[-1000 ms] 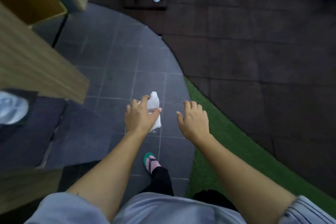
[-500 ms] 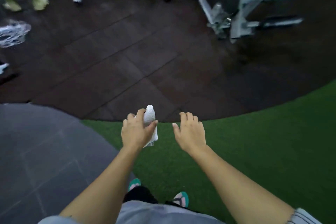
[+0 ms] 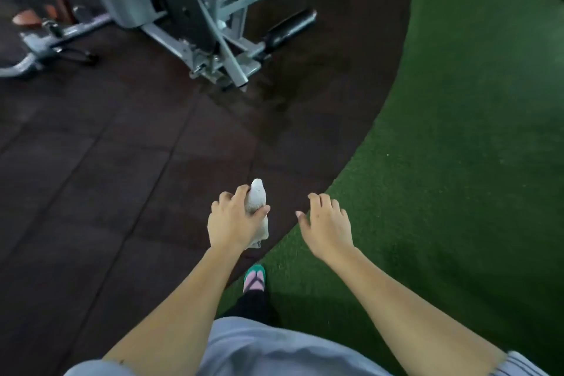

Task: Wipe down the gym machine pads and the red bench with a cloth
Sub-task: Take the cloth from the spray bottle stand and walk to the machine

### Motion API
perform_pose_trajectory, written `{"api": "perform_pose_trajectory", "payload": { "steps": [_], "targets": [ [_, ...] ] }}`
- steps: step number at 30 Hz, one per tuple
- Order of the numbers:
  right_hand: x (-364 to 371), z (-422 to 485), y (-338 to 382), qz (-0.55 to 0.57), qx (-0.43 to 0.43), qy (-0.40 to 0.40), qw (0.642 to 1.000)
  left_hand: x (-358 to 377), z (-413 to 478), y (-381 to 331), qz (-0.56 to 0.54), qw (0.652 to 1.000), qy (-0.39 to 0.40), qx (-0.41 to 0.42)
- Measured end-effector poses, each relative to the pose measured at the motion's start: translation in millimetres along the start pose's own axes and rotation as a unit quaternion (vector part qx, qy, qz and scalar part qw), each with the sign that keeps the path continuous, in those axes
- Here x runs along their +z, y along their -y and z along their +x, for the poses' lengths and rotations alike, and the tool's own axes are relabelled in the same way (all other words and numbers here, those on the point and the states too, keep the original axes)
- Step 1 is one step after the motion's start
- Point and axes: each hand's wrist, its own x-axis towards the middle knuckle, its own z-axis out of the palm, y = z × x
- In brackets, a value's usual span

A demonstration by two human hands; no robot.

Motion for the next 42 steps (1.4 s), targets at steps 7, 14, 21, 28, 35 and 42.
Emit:
{"api": "perform_pose_trajectory", "payload": {
  "steps": [7, 14, 21, 28, 35, 42],
  "targets": [
    [-47, 142, -14, 0.028, 0.104, -0.033, 0.994, -14, 167, -74, 0.024, 0.995, 0.047, 0.089],
    [-67, 290, -76, 0.035, 0.147, -0.029, 0.988, 26, 311, -170, 0.032, 0.99, 0.079, 0.117],
    [-128, 471, -170, 0.026, 0.124, -0.019, 0.992, 59, 462, -310, 0.037, 0.99, 0.073, 0.111],
    [-187, 644, -236, 0.013, 0.101, -0.016, 0.995, 72, 601, -427, 0.026, 0.994, 0.063, 0.089],
    [-213, 838, -280, 0.012, 0.099, 0.0, 0.995, 87, 788, -511, 0.018, 0.995, 0.049, 0.084],
    [-280, 1040, -318, 0.032, 0.115, -0.032, 0.992, 74, 981, -614, 0.044, 0.991, 0.061, 0.113]
  ]
}}
